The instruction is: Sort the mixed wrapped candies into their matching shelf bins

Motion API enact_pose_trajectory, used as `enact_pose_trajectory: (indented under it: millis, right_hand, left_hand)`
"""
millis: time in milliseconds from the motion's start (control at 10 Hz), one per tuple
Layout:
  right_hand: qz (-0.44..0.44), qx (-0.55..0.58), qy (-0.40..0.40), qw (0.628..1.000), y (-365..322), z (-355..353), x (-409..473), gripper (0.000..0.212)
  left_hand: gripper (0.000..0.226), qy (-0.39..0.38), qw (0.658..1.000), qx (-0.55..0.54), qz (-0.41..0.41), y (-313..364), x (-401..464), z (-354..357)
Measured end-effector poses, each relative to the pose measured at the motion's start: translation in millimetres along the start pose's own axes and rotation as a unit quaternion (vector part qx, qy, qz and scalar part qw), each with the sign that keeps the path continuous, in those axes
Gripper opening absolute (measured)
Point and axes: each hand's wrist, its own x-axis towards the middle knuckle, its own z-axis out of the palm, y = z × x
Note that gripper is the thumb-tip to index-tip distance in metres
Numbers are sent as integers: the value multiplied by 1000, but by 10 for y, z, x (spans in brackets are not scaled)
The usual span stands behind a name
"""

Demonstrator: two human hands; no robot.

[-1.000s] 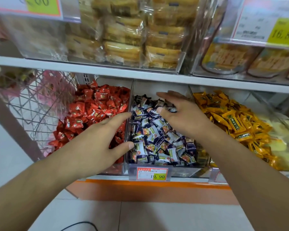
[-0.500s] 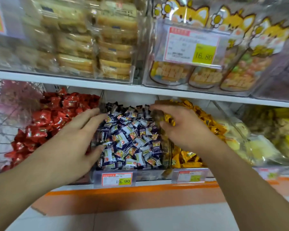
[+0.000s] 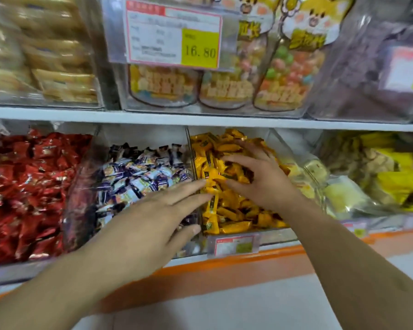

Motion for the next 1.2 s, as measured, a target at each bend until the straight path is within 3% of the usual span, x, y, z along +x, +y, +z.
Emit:
enact_pose_trajectory:
  millis: [300,500,600,700,800,900,1000,1200]
  right_hand:
    - [43,63,61,995,277,-80,86,49]
    - [63,137,-9,989,103,-298,-25,54]
    - [96,108,39,989,40,-304,-45,52]
    - [169,67,-33,983,-103,-122,-75,70]
    - [173,87,-99,976,-298,31,-103,82]
    - [153,87,-107,979,-386,-23,-111,80]
    - [134,23,-63,989,-390,-100,-140,73]
    - [85,44,12,995,-649,-304,-205,59]
  left_hand:
    - [61,-4,1000,-6,4,-22,-14,11]
    - [61,-14,1000,-5,-6,-9,-30,-2]
    - [61,-18,1000,-10,-9,-1,-31,-8]
    - [62,-27,1000,-8,-12,14,-32,-20]
    - [64,-37,999,-11,-16,10,-46,-32]
    - [65,-34,999,-7,-18,25,-71,-67]
    - [65,-35,999,-9,-18,48,-144,-123]
    - [63,5,999,-13,-36,7,-349,-319]
